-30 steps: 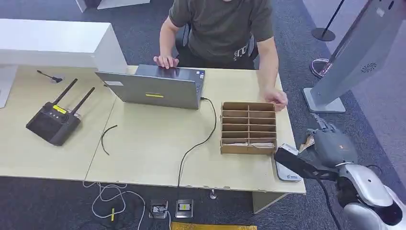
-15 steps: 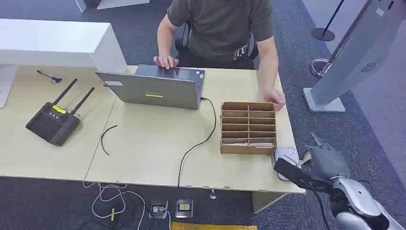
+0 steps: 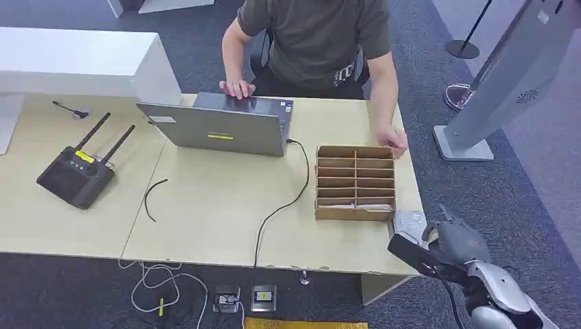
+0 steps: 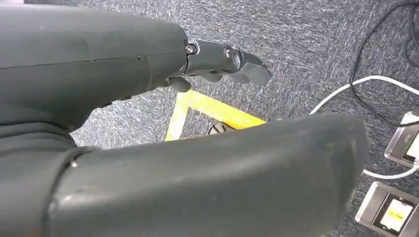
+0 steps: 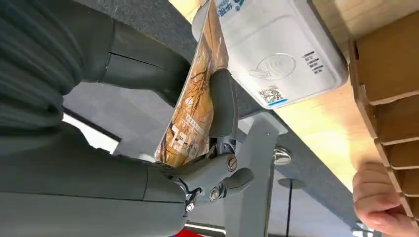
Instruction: Pass the card to the sensor for recognition and then transmit it.
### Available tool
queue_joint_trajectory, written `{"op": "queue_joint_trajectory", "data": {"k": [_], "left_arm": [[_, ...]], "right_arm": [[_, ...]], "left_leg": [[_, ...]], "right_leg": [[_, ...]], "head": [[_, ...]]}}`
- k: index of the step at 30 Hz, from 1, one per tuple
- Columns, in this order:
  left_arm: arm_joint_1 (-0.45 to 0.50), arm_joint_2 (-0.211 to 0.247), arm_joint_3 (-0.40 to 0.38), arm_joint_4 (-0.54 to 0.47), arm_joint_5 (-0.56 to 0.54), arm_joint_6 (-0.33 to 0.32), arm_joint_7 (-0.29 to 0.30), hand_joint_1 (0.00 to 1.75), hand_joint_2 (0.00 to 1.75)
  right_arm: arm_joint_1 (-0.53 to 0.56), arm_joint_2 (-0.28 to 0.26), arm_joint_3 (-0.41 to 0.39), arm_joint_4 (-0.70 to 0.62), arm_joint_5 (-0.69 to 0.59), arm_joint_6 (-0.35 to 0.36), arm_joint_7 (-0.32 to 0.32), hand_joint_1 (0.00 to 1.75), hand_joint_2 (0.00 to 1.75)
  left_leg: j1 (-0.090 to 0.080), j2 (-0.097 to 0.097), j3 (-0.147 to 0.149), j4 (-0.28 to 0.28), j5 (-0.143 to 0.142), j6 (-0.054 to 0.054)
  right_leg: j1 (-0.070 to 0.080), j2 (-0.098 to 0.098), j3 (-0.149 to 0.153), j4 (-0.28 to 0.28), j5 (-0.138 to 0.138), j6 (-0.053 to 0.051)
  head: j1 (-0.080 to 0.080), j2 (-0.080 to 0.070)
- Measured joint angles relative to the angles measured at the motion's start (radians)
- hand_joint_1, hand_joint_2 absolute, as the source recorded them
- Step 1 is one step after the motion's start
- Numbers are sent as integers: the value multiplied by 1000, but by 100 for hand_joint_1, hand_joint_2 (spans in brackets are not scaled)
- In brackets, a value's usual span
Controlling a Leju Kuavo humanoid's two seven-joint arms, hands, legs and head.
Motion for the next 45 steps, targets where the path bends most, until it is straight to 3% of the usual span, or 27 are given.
{"op": "queue_joint_trajectory", "data": {"k": [34, 45], "left_arm": [[0, 0, -13, 0, -11, -5, 16, 0, 0], [1, -2, -13, 0, -13, 3, 16, 0, 0]], "right_arm": [[6, 35, 12, 100, -40, -90, -24, 175, 175], [-87, 7, 6, -26, 61, -84, 23, 175, 175]], "left_leg": [[0, 0, 0, 0, 0, 0], [0, 2, 0, 0, 0, 0]], "right_leg": [[0, 0, 0, 0, 0, 0], [0, 3, 0, 0, 1, 1]], "head": [[0, 0], [0, 0]]}}
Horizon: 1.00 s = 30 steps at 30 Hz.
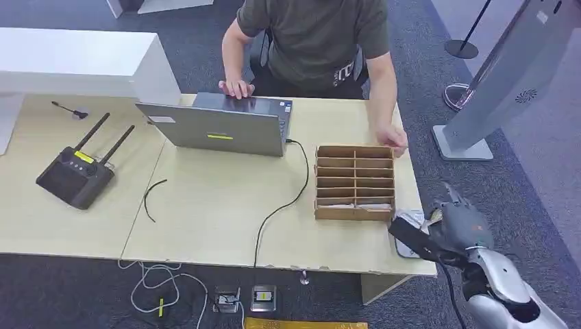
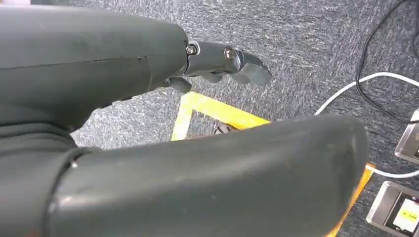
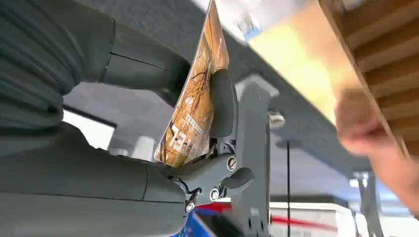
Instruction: Pass the card to the sensor for recognition and then transmit it.
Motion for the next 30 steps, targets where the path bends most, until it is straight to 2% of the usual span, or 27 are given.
{"op": "queue_joint_trajectory", "data": {"k": [6, 11, 30], "left_arm": [[0, 0, 0, 0, 0, 7, 0, 0, 0], [0, 0, 0, 0, -6, 6, 0, 0, 0], [-6, -3, -9, -1, -25, -3, 0, 0, 0]], "right_arm": [[-89, -35, -14, -81, -5, 32, 26, 175, 175], [-140, -34, -11, -91, -23, 47, 19, 175, 175], [-227, 47, 63, 13, 15, 22, -24, 175, 175]], "left_leg": [[0, 0, 0, 0, 0, 0], [0, 0, -1, 0, 0, 0], [0, -1, -1, 0, 0, 1]], "right_leg": [[0, 0, 0, 0, 0, 0], [0, 0, 0, 0, 0, 0], [0, -2, 0, 0, 0, 0]], "head": [[0, 0], [0, 0], [0, 0]]}}
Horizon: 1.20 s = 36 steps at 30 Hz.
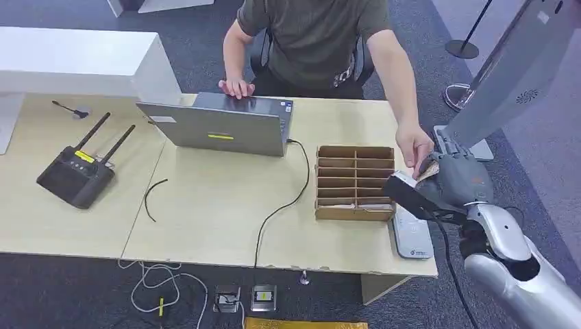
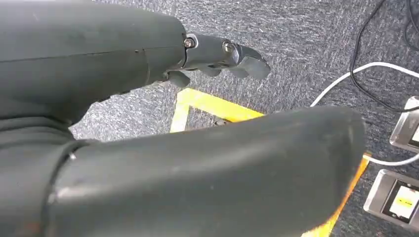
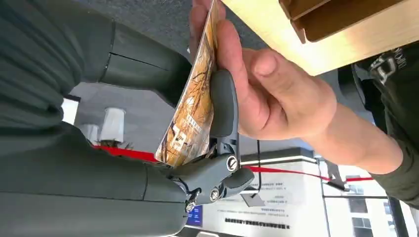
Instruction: Pass the card to the sensor for recognition and then transmit it.
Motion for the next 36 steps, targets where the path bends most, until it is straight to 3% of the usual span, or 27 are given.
{"op": "queue_joint_trajectory", "data": {"k": [8, 9, 13, 14, 32, 33, 36], "left_arm": [[0, 0, -7, 0, -10, 0, 0, 0, 0], [0, 0, -8, 0, -14, 0, 0, 0, 0], [-2, -1, -12, 0, -24, -7, 2, 0, 0], [-4, -1, -14, 0, -26, -8, 3, 0, 0], [1, -2, -17, 1, -24, -10, 4, 0, 0], [1, -2, -17, 1, -25, -10, 5, 0, 0], [2, -1, -17, 1, -27, -9, 8, 0, 0]], "right_arm": [[-8, 26, 0, 39, 13, 2, -1, 173, 175], [-8, 28, 0, 42, 14, 2, 0, 0, 175], [-5, 34, -2, 52, 29, 7, 10, 0, 175], [-3, 34, -2, 54, 38, 9, 12, 0, 0], [76, 51, -11, 29, 111, 53, 75, 0, 0], [78, 50, -11, 23, 105, 70, 82, 0, 175], [96, 46, -7, 0, 101, 114, 101, 0, 175]], "left_leg": [[0, 0, 0, 0, 0, 0], [0, 0, 0, 0, 0, 0], [0, 0, 0, 0, 0, 0], [0, 0, 0, 0, 0, 0], [0, 0, 0, 0, 0, 0], [0, 0, 0, 0, 0, 0], [0, 0, 0, 0, 0, 0]], "right_leg": [[0, 0, 0, 0, 0, 0], [0, 0, 0, 0, 0, 0], [0, 0, -1, 0, 0, 0], [0, 0, -1, 0, 0, 0], [0, 1, -1, 0, 0, 0], [0, 1, -1, 0, 0, 0], [0, 1, -1, 0, 0, 0]], "head": [[0, 0], [0, 0], [0, 0], [0, 0], [0, 0], [0, 0], [0, 0]]}}
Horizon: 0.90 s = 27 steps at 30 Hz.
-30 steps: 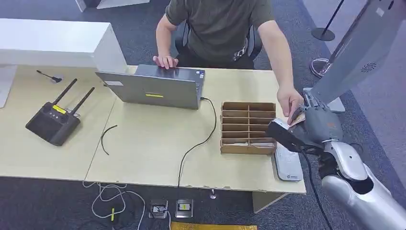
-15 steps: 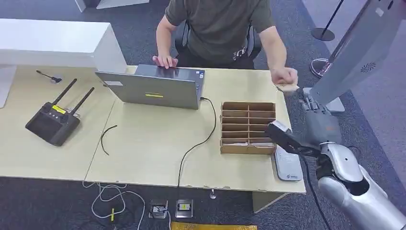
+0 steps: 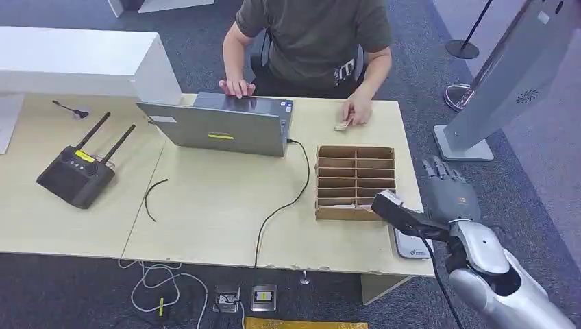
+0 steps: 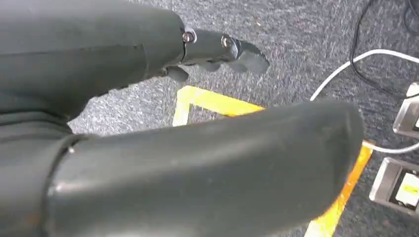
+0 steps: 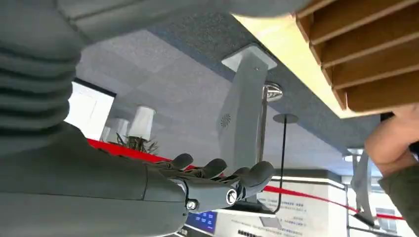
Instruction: Pass the card to the sensor for recognition and then transmit it.
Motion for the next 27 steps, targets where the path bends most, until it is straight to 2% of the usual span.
{"op": "queue_joint_trajectory", "data": {"k": [11, 15, 22, 27], "left_arm": [[0, 5, 0, 0, 1, 10, 0, 0, 0], [0, 5, 0, 0, 1, 19, 0, 0, 0], [0, 5, 0, 0, 1, 20, 0, 0, 0], [0, 5, 0, 0, -1, 19, 0, 0, 0]], "right_arm": [[36, -16, 37, -38, -8, 12, 7, 0, 175], [36, -24, 59, -38, 25, 13, 9, 0, 175], [35, -24, 103, -37, 39, -3, 11, 0, 175], [29, -19, 132, -32, 51, -53, -7, 0, 175]], "left_leg": [[0, 0, 0, 0, 0, 0], [0, 0, 0, 0, 0, 0], [0, 0, 0, 0, 0, 0], [0, 0, 0, 0, 0, 0]], "right_leg": [[0, 1, 0, 0, 0, 0], [0, 1, 0, 0, 0, 0], [0, 1, 0, 0, 0, 0], [0, 1, 0, 0, 0, 0]], "head": [[0, 0], [0, 0], [0, 0], [0, 0]]}}
